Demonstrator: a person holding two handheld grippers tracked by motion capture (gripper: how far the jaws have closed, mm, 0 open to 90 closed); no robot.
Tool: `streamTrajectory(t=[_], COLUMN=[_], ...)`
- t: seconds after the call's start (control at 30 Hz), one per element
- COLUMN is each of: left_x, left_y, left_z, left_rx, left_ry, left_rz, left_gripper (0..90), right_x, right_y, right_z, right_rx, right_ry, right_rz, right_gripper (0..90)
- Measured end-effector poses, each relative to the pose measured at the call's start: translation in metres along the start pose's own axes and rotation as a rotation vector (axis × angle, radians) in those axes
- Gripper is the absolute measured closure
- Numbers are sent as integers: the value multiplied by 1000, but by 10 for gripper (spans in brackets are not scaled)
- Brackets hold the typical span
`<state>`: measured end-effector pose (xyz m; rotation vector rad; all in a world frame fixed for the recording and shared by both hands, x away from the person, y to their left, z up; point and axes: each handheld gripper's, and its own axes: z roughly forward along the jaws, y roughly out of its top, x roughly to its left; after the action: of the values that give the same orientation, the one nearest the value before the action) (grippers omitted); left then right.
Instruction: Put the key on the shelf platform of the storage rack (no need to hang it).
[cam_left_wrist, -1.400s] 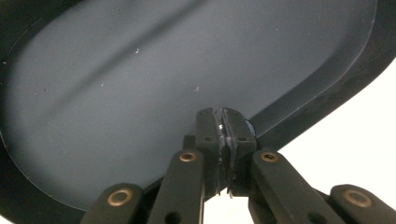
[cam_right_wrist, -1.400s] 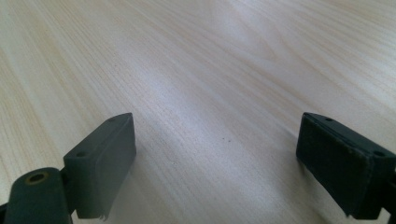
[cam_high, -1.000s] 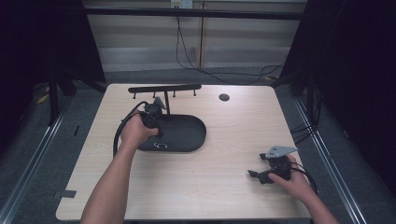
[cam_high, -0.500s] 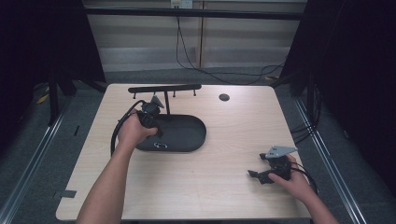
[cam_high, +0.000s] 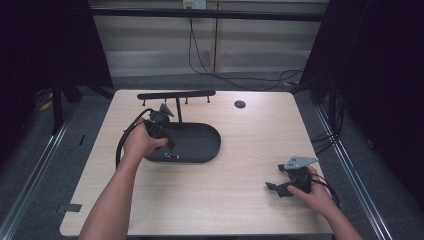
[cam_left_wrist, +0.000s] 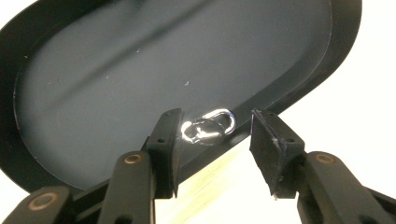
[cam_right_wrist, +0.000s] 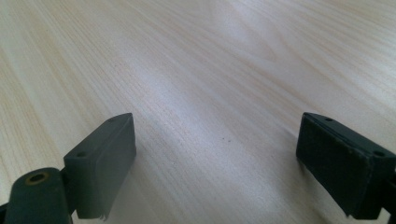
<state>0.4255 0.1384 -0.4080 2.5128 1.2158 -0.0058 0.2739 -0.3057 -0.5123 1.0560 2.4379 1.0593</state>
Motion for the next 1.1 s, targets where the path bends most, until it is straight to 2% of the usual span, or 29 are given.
streamTrajectory(t=[0.13, 0.6, 0.97, 1.1], left_x=[0, -2, -3, -3], left_y=[-2, -8, -16, -18], left_z=[-1, -2, -13, -15], left_rx=[0, -15, -40, -44], left_ry=[-3, 1, -6, -9], left_rz=[4, 19, 22, 33], left_gripper=[492, 417, 375, 331], right_x=[0, 0, 0, 0], right_y=[0, 0, 0, 0], right_z=[0, 0, 0, 0], right_rx=[0, 0, 1, 0], right_ry=[-1, -2, -3, -3], right_rz=[-2, -2, 0, 0], right_gripper=[114, 115, 115, 115])
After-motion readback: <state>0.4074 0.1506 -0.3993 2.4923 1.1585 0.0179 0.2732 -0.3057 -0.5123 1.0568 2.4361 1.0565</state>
